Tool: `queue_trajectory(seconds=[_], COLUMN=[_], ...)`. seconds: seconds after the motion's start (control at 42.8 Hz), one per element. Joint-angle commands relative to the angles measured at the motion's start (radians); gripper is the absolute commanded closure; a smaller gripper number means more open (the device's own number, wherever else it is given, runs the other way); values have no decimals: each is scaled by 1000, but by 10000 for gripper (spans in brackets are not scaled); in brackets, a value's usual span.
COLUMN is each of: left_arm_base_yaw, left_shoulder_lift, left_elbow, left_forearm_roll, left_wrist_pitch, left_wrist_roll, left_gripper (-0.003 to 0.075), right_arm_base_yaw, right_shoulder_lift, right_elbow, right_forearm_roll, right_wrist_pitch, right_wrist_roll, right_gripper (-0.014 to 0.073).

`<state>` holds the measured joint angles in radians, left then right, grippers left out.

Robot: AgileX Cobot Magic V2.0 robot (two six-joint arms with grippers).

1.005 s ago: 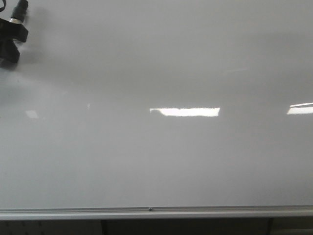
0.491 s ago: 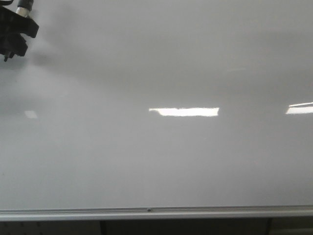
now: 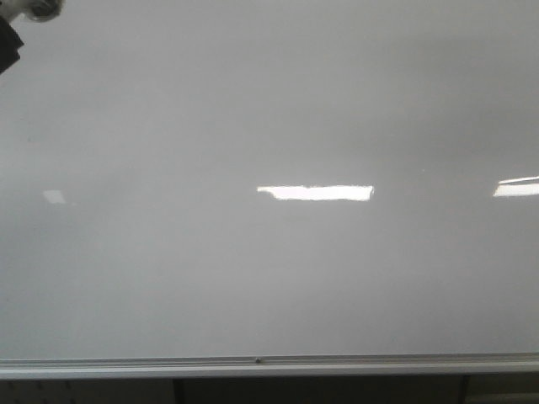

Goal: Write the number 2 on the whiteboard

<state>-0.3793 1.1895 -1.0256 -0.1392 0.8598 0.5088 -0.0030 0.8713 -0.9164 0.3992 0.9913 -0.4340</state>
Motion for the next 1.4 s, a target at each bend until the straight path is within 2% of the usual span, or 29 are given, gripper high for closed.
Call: queue_trajectory(seconds=[0.0,0.047,0.117,0.234,0.374,0.537,0.771,1.075,1.168,1.285,1.379], left_arm_base_yaw=[-35,-50,-80,-153,-251,-346,-442,-451,-451,-451,-451], left_shoulder_lift=[-29,-22,-15,2,53,114,169,180,178,178,178], left_elbow=[-40,-47,-63,-91,-122,-172,-227,-253,-253,-253,-253], left_forearm_roll=[-231,-310,-352,-310,-289,-270,-239,-239,-239,-239,-239], left_wrist_pitch=[127,170,188,186,184,186,184,184,184,184,184], left_wrist_roll=[194,240,281,296,296,296,296,296,296,296,296], left_gripper=[741,741,741,741,741,741,741,741,741,741,741], right_arm_base_yaw=[7,22,63,177,311,414,489,502,502,502,502], right_shoulder_lift=[29,48,78,131,189,243,304,310,310,310,310], right_elbow=[-55,-65,-82,-120,-161,-197,-256,-257,-257,-257,-257], right_forearm_roll=[199,261,309,312,294,287,286,287,287,288,296], right_wrist_pitch=[13,36,76,133,136,131,121,119,119,119,119], right_wrist_roll=[-198,-292,-373,-429,-499,-588,-644,-645,-645,-645,-645], right_gripper=[27,40,56,56,56,56,56,62,139,285,356])
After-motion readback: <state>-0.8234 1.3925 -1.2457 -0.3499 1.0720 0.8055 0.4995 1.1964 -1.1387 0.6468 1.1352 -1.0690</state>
